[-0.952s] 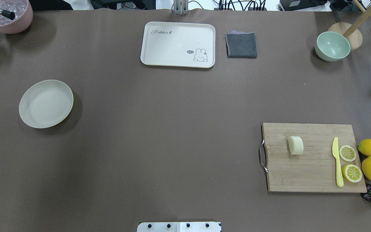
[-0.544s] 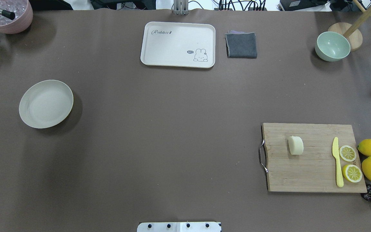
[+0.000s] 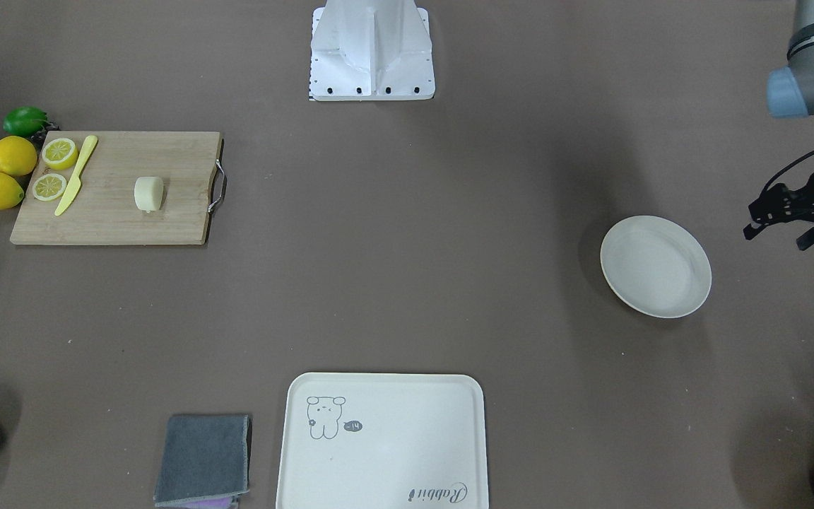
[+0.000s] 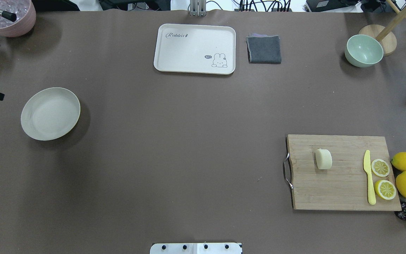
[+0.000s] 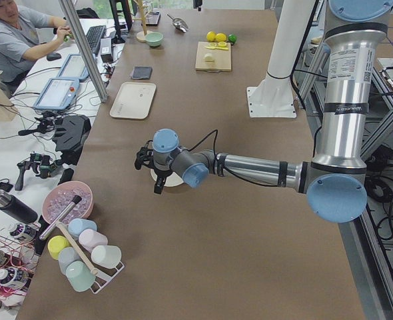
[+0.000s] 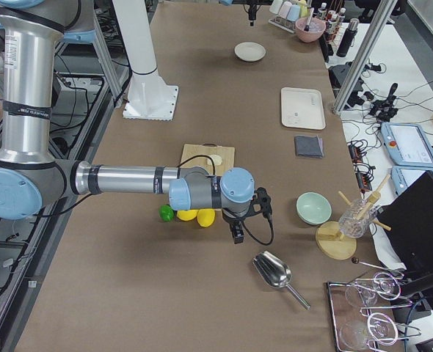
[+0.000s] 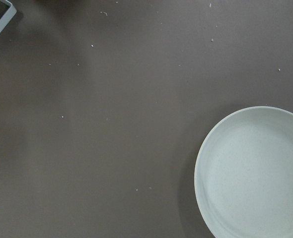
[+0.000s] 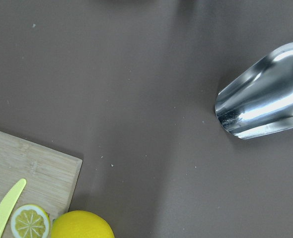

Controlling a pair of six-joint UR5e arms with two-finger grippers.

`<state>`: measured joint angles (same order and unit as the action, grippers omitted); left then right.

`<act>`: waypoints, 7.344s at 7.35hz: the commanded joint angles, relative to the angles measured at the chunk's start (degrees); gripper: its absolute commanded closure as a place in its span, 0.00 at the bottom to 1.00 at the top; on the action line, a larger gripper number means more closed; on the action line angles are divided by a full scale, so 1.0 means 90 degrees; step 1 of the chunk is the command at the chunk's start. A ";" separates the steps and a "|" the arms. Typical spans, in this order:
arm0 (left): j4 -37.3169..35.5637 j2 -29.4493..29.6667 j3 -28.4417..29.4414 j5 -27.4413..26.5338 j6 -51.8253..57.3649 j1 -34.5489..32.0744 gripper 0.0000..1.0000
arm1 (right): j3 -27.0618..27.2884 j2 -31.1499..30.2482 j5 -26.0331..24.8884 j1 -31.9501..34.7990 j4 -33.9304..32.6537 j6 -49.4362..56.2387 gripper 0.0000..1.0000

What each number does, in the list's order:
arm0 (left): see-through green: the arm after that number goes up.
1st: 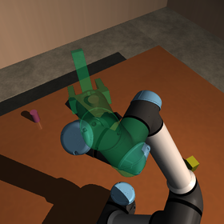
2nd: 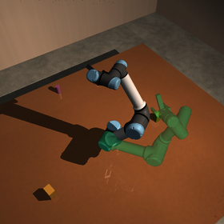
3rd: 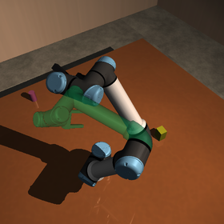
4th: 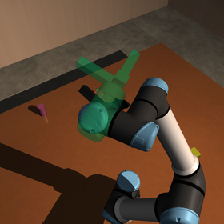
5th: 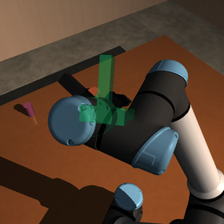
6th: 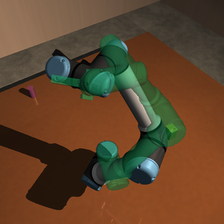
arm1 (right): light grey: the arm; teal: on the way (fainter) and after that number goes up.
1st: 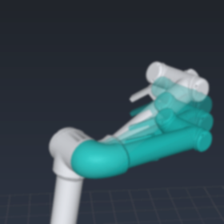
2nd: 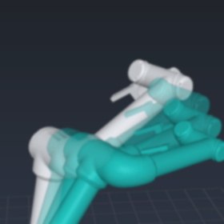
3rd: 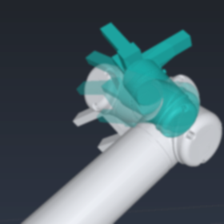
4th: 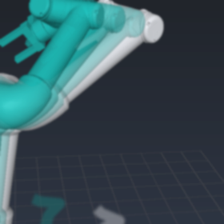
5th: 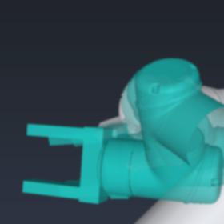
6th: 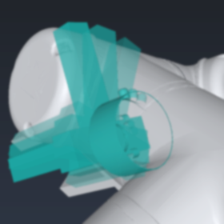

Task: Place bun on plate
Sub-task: 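Reach the left gripper to the rim of the white plate, then slide the white plate centreward with left gripper while right gripper reaches the bun, then grasp the pale bun on the cutting board with the right gripper, then carry the bun over the white plate with the right gripper while the left gripper withdraws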

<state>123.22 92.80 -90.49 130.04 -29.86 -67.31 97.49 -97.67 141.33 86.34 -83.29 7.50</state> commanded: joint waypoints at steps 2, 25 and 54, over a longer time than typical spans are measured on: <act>0.0652 0.0295 0.0843 -0.0152 -0.0266 0.0515 0.03 | -0.0080 0.0022 -0.0049 -0.0373 0.0133 -0.0227 0.01; -0.0793 0.3449 0.0064 -0.2897 -0.5871 0.4461 1.00 | 0.0888 0.1663 -0.1338 -0.4319 0.0787 -0.5520 0.01; 0.0030 0.0353 -0.1869 -0.1715 -0.4426 0.1941 0.04 | -0.1692 0.5598 -0.3164 -0.6292 0.0953 -0.8020 0.01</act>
<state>123.49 95.94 -107.39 114.58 -69.73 -49.85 82.35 -47.44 112.95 29.79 -74.86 -64.43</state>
